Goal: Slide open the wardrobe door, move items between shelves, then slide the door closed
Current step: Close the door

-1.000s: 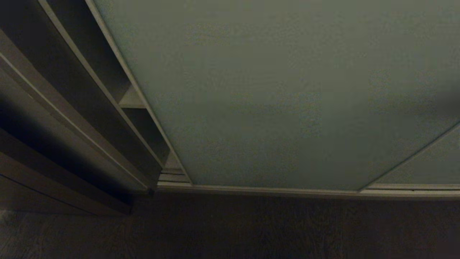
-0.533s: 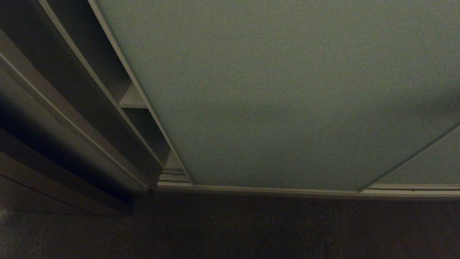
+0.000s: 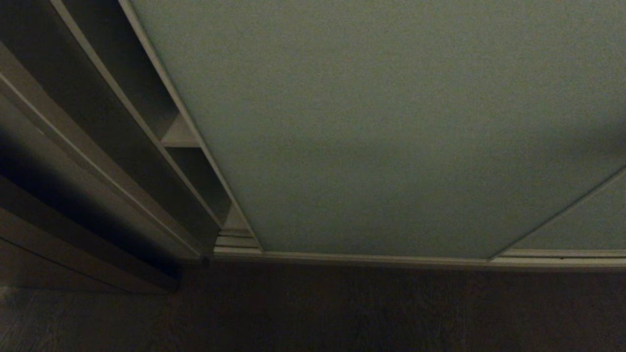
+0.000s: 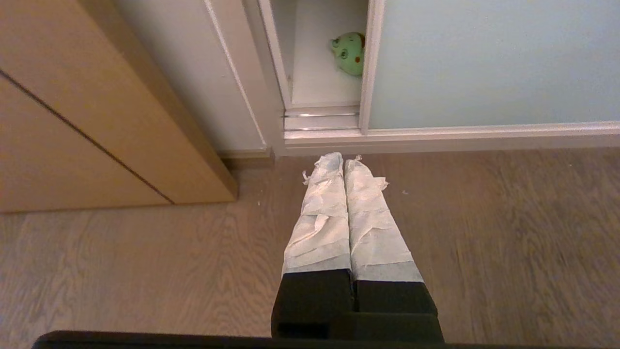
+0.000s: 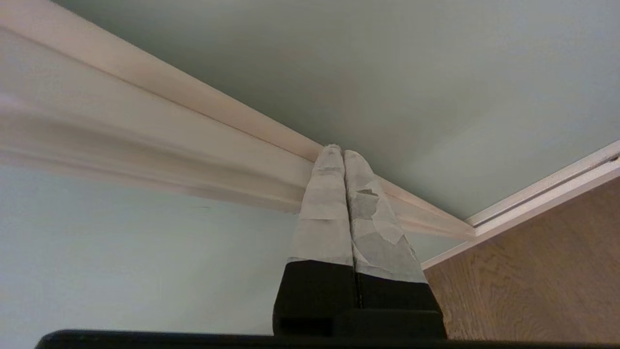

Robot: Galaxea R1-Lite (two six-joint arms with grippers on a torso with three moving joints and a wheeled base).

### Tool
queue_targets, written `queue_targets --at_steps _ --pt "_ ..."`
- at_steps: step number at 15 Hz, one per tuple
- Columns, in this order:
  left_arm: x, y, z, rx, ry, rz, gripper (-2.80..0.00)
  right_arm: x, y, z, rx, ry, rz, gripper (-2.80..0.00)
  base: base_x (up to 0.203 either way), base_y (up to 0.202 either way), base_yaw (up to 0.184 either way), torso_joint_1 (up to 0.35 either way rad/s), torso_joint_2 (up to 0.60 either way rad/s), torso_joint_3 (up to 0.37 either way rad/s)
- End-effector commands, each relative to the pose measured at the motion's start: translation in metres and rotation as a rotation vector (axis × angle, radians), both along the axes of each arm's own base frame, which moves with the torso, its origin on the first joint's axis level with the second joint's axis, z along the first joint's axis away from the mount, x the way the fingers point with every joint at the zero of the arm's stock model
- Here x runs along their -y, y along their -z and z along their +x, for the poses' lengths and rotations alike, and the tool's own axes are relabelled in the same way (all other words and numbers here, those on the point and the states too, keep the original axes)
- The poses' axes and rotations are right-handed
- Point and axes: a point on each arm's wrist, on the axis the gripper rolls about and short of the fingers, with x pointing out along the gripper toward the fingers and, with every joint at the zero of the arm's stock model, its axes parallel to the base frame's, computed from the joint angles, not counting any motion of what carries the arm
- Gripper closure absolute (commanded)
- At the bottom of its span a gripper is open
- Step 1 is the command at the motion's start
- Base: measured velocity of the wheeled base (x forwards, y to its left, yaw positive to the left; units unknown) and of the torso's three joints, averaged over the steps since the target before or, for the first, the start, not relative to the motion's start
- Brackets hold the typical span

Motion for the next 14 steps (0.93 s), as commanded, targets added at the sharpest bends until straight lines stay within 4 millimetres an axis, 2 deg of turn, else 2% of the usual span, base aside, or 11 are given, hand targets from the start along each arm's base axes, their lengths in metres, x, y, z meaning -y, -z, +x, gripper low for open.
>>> queue_targets --at_steps 1,7,14 --pt "0.0 0.0 0.0 0.001 0.0 0.0 0.0 -0.005 -0.001 0.005 0.002 -0.032 0.002 0.0 0.0 0.0 0.0 0.0 0.0 0.0" --pt "0.0 0.0 0.0 0.001 0.0 0.0 0.0 -0.013 -0.005 0.003 0.027 -0.045 -0.021 0.0 0.0 0.0 0.0 0.0 0.0 0.0" --pt "0.0 0.0 0.0 0.001 0.0 0.0 0.0 -0.043 -0.007 -0.007 0.037 -0.103 -0.031 0.0 0.0 0.0 0.0 0.0 0.0 0.0"
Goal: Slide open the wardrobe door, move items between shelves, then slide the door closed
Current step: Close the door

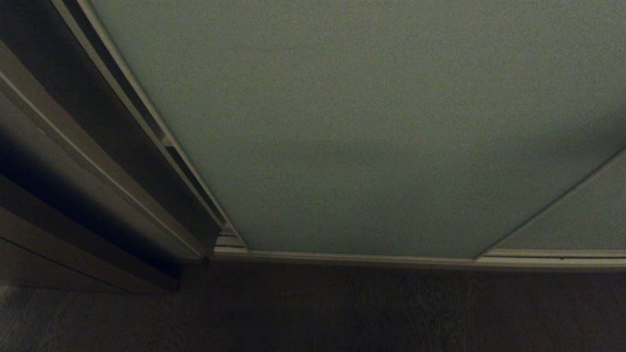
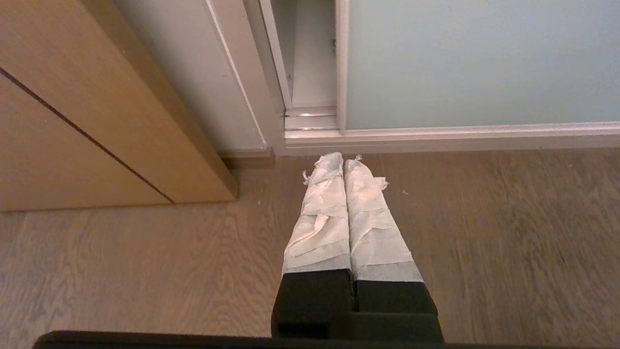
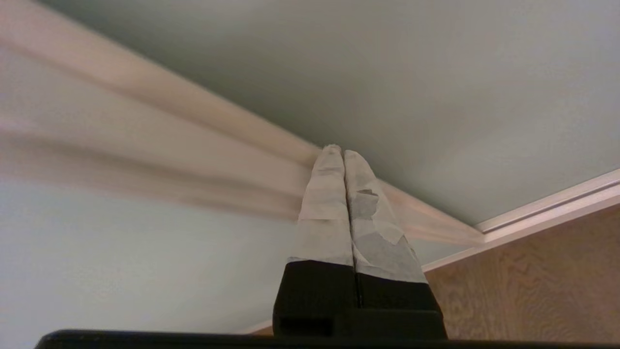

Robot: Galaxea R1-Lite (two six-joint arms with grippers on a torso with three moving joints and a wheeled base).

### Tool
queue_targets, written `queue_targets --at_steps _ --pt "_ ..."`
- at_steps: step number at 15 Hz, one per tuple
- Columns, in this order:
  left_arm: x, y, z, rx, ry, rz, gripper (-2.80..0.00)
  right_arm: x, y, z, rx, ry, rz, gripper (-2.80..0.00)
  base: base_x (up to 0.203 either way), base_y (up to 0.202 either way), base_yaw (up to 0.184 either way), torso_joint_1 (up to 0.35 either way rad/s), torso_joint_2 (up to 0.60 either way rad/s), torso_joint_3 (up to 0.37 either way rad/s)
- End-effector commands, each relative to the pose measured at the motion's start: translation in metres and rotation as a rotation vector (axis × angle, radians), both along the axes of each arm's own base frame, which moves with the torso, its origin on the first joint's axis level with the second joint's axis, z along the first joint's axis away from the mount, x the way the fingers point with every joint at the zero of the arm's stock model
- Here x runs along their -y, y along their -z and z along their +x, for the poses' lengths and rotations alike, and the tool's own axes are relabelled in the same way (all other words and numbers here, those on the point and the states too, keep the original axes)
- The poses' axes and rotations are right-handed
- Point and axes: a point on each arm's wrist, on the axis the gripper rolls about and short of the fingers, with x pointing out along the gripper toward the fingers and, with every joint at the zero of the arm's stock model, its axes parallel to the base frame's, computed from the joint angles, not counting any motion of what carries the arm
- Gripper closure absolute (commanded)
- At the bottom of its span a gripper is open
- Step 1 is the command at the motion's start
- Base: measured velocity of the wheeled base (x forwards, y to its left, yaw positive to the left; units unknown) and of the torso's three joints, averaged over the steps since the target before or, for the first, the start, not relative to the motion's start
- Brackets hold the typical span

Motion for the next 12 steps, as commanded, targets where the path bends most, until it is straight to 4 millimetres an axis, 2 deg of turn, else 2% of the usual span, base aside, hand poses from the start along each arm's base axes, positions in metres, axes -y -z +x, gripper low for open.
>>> queue_targets --at_steps 1,8,12 --pt "0.0 0.0 0.0 0.0 0.0 0.0 0.0 -0.014 -0.003 -0.007 0.013 -0.028 -0.007 0.0 0.0 0.0 0.0 0.0 0.0 0.0" --pt "0.0 0.0 0.0 0.001 0.0 0.0 0.0 -0.038 -0.001 -0.015 0.016 -0.085 -0.011 0.0 0.0 0.0 0.0 0.0 0.0 0.0" --pt "0.0 0.0 0.0 0.001 0.0 0.0 0.0 -0.04 -0.002 -0.018 0.036 -0.083 -0.03 0.0 0.0 0.0 0.0 0.0 0.0 0.0"
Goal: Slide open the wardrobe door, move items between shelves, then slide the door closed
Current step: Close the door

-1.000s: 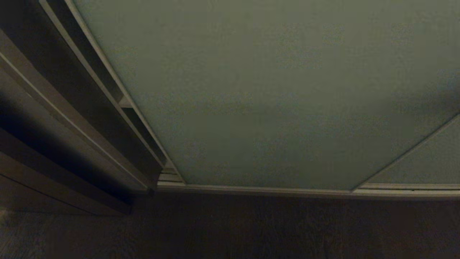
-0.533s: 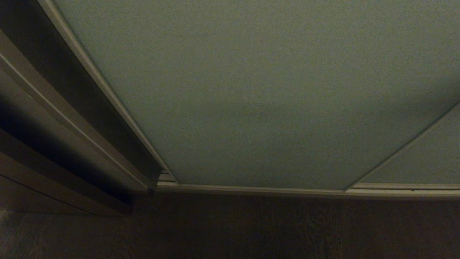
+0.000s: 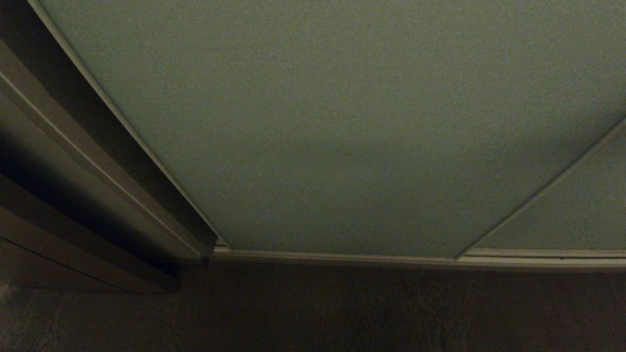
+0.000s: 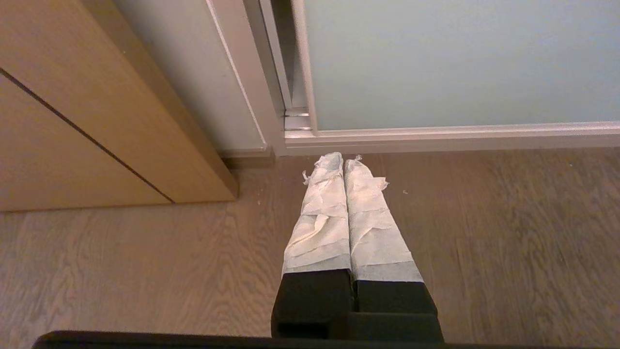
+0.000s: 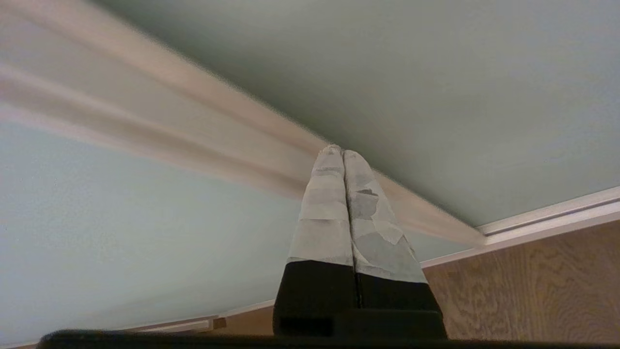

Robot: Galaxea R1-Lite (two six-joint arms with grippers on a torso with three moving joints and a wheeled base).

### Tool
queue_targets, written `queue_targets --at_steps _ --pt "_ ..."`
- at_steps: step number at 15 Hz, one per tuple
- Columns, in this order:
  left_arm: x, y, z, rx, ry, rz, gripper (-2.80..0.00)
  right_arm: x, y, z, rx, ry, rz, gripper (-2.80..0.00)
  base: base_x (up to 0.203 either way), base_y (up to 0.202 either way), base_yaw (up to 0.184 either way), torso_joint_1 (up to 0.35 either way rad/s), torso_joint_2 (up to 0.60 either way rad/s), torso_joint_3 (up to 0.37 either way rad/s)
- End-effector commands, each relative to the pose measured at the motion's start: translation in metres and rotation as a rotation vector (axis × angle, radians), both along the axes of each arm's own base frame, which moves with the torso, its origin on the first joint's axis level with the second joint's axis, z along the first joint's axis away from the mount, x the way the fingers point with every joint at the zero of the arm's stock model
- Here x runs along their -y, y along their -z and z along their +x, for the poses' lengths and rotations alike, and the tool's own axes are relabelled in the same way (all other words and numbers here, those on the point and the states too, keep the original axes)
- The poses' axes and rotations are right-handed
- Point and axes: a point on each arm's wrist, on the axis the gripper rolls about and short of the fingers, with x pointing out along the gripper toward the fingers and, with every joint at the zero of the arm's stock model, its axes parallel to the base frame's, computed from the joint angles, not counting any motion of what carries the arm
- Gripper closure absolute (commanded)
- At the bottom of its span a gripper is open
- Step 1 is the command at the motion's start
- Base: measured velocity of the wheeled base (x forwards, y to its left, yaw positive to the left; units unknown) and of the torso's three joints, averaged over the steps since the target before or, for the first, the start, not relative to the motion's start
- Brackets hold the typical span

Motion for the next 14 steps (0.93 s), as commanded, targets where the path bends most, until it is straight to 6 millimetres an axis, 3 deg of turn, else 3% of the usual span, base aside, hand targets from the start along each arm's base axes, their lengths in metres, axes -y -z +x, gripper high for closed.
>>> queue_targets --at_steps 1,5,10,12,14 --pt "0.0 0.0 0.0 -0.001 0.0 0.0 0.0 -0.002 -0.001 -0.003 0.005 0.0 -0.002 0.0 0.0 0.0 0.0 0.0 0.0 0.0" --pt "0.0 0.0 0.0 0.001 0.0 0.0 0.0 -0.018 0.007 -0.024 -0.006 0.026 -0.119 0.0 0.0 0.0 0.0 0.0 0.0 0.0" --pt "0.0 0.0 0.0 0.001 0.0 0.0 0.0 -0.059 0.029 -0.063 -0.02 0.077 -0.318 0.0 0.0 0.0 0.0 0.0 0.0 0.0" --pt "0.0 0.0 0.0 0.001 0.0 0.0 0.0 -0.076 0.044 -0.081 -0.027 0.092 -0.402 0.0 0.0 0.0 0.0 0.0 0.0 0.0" --pt "0.0 0.0 0.0 0.0 0.0 0.0 0.0 -0.1 0.067 -0.112 -0.015 0.088 -0.493 0.0 0.0 0.0 0.0 0.0 0.0 0.0"
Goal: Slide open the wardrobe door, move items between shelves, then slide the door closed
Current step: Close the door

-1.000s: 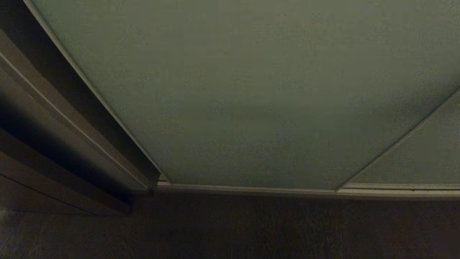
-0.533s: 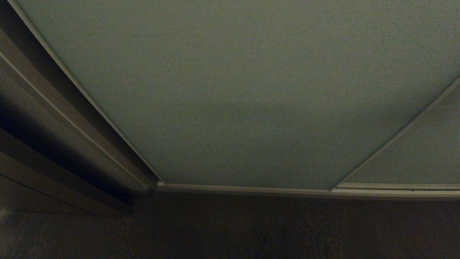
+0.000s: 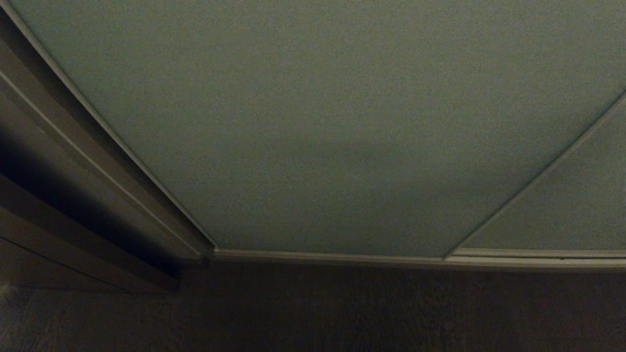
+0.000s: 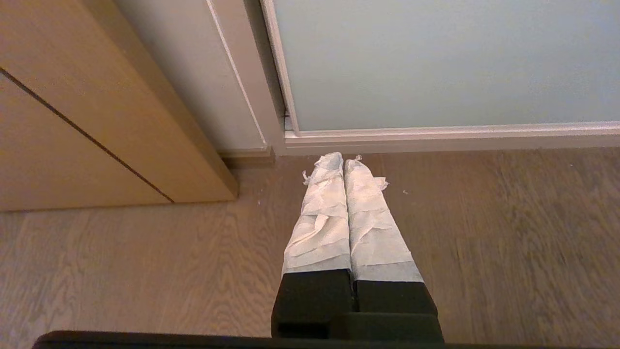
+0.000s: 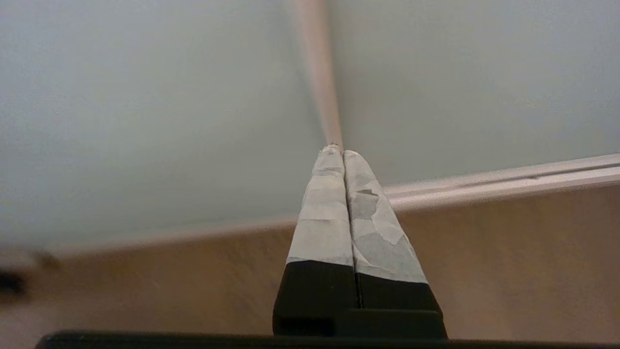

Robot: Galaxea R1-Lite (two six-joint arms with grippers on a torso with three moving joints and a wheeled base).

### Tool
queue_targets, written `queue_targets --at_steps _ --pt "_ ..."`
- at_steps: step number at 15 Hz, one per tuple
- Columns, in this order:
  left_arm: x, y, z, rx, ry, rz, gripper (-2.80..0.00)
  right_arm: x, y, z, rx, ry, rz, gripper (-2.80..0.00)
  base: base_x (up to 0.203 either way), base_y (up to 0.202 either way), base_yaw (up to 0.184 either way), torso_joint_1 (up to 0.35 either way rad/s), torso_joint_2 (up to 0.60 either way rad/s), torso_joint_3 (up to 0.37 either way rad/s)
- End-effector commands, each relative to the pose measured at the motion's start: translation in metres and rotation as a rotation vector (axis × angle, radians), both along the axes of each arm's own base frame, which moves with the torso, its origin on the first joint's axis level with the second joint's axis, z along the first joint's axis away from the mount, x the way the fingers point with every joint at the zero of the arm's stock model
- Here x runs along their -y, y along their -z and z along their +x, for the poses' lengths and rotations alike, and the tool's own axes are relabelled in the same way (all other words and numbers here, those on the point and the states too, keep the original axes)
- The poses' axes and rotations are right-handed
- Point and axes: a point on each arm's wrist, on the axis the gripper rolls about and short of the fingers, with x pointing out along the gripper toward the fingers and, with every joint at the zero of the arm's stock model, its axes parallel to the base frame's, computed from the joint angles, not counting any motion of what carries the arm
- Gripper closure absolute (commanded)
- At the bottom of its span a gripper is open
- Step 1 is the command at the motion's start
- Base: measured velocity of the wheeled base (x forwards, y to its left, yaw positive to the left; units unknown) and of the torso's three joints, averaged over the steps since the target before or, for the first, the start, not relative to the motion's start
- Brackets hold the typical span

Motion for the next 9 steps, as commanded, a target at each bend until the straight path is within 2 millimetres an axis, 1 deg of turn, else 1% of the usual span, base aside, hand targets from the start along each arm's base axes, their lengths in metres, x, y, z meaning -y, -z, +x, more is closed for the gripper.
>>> queue_targets --at_steps 1,3,5,7,8,9 --pt "0.0 0.0 0.0 0.001 0.0 0.0 0.0 -0.025 0.017 -0.043 0.056 -0.035 -0.073 0.0 0.0 0.0 0.0 0.0 0.0 0.0" --pt "0.0 0.0 0.0 0.0 0.0 0.0 0.0 -0.039 0.059 -0.073 0.041 -0.066 -0.144 0.0 0.0 0.0 0.0 0.0 0.0 0.0" --pt "0.0 0.0 0.0 0.0 0.0 0.0 0.0 -0.046 0.11 -0.098 0.016 -0.112 -0.221 0.0 0.0 0.0 0.0 0.0 0.0 0.0" --pt "0.0 0.0 0.0 0.001 0.0 0.0 0.0 -0.049 0.142 -0.114 0.03 -0.125 -0.265 0.0 0.0 0.0 0.0 0.0 0.0 0.0" --pt "0.0 0.0 0.0 0.001 0.0 0.0 0.0 -0.049 0.155 -0.119 0.014 -0.118 -0.272 0.0 0.0 0.0 0.0 0.0 0.0 0.0" --pt "0.0 0.0 0.0 0.001 0.0 0.0 0.0 -0.048 0.168 -0.117 -0.029 -0.105 -0.269 0.0 0.0 0.0 0.0 0.0 0.0 0.0"
